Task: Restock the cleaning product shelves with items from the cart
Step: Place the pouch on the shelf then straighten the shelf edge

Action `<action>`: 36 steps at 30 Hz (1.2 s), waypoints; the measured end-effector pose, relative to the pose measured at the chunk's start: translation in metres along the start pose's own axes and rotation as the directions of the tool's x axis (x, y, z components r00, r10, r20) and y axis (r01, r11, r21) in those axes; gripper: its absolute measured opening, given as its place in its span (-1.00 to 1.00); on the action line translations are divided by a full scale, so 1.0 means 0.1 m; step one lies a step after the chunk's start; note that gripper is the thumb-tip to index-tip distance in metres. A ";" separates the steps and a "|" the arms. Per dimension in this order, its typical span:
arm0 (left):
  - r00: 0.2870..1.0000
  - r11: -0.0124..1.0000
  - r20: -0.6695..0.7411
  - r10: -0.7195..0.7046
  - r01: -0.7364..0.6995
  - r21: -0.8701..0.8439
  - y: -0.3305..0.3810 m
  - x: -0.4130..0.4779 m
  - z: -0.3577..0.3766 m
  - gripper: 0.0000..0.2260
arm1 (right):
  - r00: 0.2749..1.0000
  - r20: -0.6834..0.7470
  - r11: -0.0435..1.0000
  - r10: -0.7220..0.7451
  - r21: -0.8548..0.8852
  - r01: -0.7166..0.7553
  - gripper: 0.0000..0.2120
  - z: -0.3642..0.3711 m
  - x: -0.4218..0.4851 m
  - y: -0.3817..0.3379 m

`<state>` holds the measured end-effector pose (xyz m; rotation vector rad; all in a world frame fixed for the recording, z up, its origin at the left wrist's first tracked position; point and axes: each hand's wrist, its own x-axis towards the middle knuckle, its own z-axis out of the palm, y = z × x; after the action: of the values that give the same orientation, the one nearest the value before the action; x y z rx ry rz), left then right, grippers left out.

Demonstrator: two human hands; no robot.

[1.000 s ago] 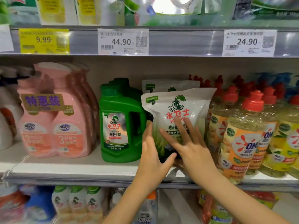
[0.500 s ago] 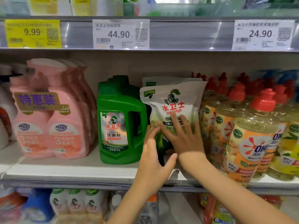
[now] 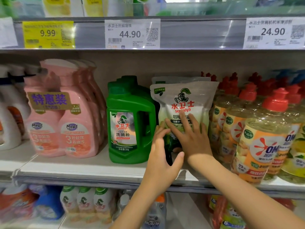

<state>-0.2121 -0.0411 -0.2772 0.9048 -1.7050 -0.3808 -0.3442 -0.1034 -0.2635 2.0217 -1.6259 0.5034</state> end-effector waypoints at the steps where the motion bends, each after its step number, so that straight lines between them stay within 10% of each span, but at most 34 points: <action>1: 1.000 1.000 -0.008 0.003 -0.003 -0.001 -0.01 0.00 0.00 -0.50 | 1.000 0.023 1.000 0.007 0.008 -0.008 0.17 -0.02 -0.01 -0.02; 6: 0.996 1.000 -0.092 0.011 -0.013 -0.014 -0.03 0.02 0.00 -0.58 | 0.968 0.242 0.997 -0.063 0.052 0.052 -0.04 -0.25 -0.10 -0.01; 12: 0.989 0.992 -0.118 0.087 -0.076 0.098 0.05 -0.05 -0.08 -0.67 | 0.996 0.019 0.914 -0.090 0.399 0.075 -0.40 -0.38 -0.42 -0.03; 24: 0.955 0.987 -0.275 -0.114 0.142 0.081 0.74 -1.33 -0.50 -0.96 | 0.992 -0.076 0.333 0.099 0.942 0.039 -0.91 -1.25 -1.61 -0.37; 29: 0.896 0.932 -0.365 -0.253 0.327 0.158 1.08 -2.38 -0.90 -0.90 | 0.981 0.038 0.102 -0.191 0.995 -0.019 -0.83 -1.42 -2.25 -0.99; 36: 0.628 0.747 -0.635 -0.450 0.654 0.118 1.30 -3.86 -1.86 -0.93 | 0.783 0.117 -0.027 -0.611 0.985 -0.168 -0.78 -1.52 -3.02 -2.31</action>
<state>-0.0527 0.3614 -0.3904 1.6457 -0.8897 -0.1801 -0.1822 0.2637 -0.3461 3.8361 -0.9269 1.3525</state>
